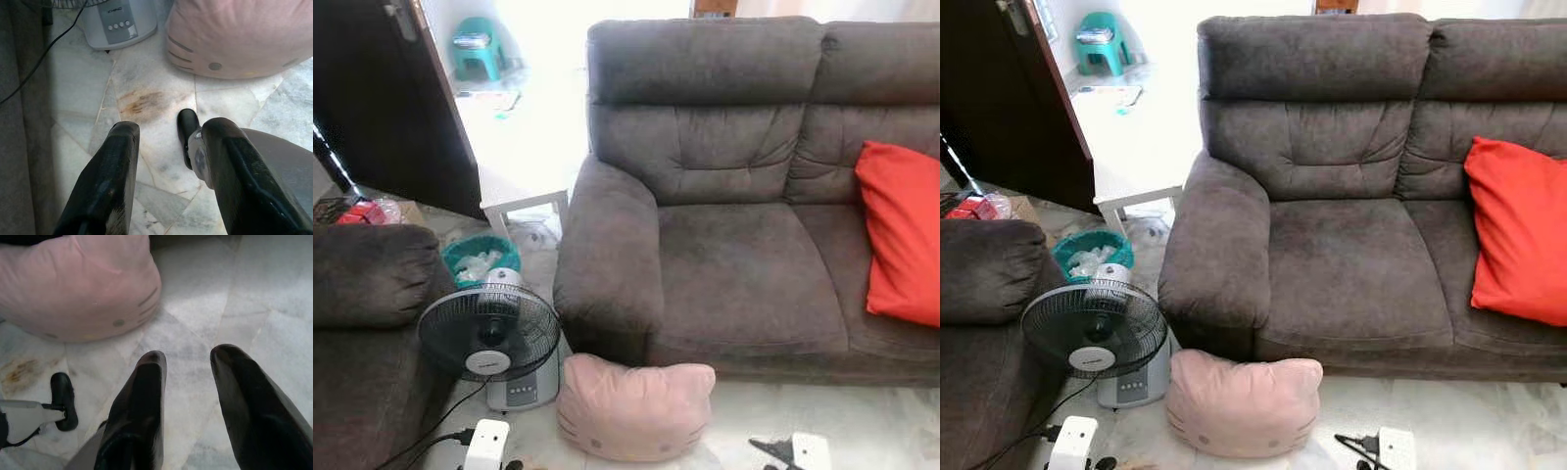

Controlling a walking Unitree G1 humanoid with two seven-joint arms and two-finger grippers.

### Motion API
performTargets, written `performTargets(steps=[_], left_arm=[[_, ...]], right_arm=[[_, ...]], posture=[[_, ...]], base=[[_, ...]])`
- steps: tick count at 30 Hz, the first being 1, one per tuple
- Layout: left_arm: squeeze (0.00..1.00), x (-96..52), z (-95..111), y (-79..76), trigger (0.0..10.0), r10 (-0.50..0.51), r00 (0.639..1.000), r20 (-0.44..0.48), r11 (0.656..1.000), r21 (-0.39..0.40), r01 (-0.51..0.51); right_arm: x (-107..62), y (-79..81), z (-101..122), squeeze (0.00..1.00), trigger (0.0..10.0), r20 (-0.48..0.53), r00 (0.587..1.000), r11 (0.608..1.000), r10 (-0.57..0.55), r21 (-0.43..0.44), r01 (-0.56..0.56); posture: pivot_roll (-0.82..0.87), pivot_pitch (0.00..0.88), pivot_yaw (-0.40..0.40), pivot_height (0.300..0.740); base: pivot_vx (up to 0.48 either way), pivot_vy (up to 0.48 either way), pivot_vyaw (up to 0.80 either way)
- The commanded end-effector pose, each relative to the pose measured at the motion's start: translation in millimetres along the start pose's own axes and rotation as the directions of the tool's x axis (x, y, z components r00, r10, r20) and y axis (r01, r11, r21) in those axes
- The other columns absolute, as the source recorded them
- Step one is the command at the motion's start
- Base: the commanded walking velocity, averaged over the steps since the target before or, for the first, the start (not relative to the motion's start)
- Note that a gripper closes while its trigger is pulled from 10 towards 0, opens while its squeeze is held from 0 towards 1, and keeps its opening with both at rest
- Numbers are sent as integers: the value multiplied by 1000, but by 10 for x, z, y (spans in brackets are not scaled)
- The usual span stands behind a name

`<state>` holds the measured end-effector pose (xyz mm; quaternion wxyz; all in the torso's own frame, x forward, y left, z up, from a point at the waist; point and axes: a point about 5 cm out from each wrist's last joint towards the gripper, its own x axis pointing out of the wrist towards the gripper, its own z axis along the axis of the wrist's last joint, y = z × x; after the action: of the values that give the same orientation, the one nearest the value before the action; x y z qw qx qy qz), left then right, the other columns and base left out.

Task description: Move the pillow to the sofa from floor

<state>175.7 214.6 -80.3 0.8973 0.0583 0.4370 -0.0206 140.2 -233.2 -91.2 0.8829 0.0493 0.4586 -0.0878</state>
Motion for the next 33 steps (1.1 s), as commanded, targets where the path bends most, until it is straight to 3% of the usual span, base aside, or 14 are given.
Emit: performTargets(steps=[1,9,14,19,21,23,24,25,26,28,29,30,31,33], left_arm=[[0,-6,-39,8,10000,-5,1000,-27,1000,5,5],[0,-11,-27,28,10000,15,1000,-6,999,30,-14],[0,-44,38,92,10000,152,981,122,988,-2,-153],[0,-64,74,105,10000,197,963,182,980,-30,-195],[0,-82,107,108,10000,223,947,233,975,-62,-215],[0,-98,143,107,10000,231,932,279,973,-65,-221],[0,-114,177,102,10000,235,917,322,972,-62,-227],[0,-114,177,102,10000,235,917,322,972,-62,-227],[0,-108,766,200,10000,248,822,513,967,-86,-238],[0,-363,1392,259,10000,199,541,817,947,-19,-320],[0,-338,1494,266,10000,217,577,787,947,-26,-321],[0,-338,1494,266,10000,217,577,787,947,-26,-321],[0,-385,1655,211,10000,197,572,796,958,-32,-286],[0,-561,1883,119,10000,139,471,871,963,-9,-269]], right_arm=[[-2,-32,7,0,10000,-3,1000,1000,-11,10,11],[1,-27,44,0,10000,29,1000,999,-9,33,8],[24,-75,365,0,10000,183,983,998,-2,64,-10],[16,-133,505,0,10000,253,967,997,-21,75,2],[10,-144,655,0,10000,325,945,997,-27,74,4],[2,-98,794,0,10000,398,917,999,-9,52,-12],[20,169,891,0,10000,459,888,999,34,13,-45],[20,169,891,0,10000,459,888,999,34,13,-45],[1,350,1013,0,10000,535,842,997,61,2,-74],[-52,417,1134,0,10000,616,784,996,73,-4,-90],[-121,445,1242,0,10000,686,723,995,79,-16,-94],[-121,445,1242,0,10000,686,723,995,79,-16,-94],[-196,443,1338,0,10000,737,672,995,76,-17,-94],[-282,431,1429,0,10000,779,623,995,70,-15,-94]], posture=[[44,0,1,740],[46,0,1,740],[46,0,-1,740],[56,0,-8,740],[51,0,-11,740],[51,0,-12,740],[56,0,-15,740],[56,0,-15,740],[59,0,-17,740],[54,0,-21,740],[58,0,-22,740],[58,0,-22,740],[62,0,-22,740],[64,0,-22,740]], base=[[0,0,0],[0,0,0],[0,0,0],[0,0,0],[0,0,0],[0,0,0],[0,0,0],[0,0,0],[0,0,0],[0,0,0],[0,0,0],[0,0,0],[0,0,0],[0,0,0]])
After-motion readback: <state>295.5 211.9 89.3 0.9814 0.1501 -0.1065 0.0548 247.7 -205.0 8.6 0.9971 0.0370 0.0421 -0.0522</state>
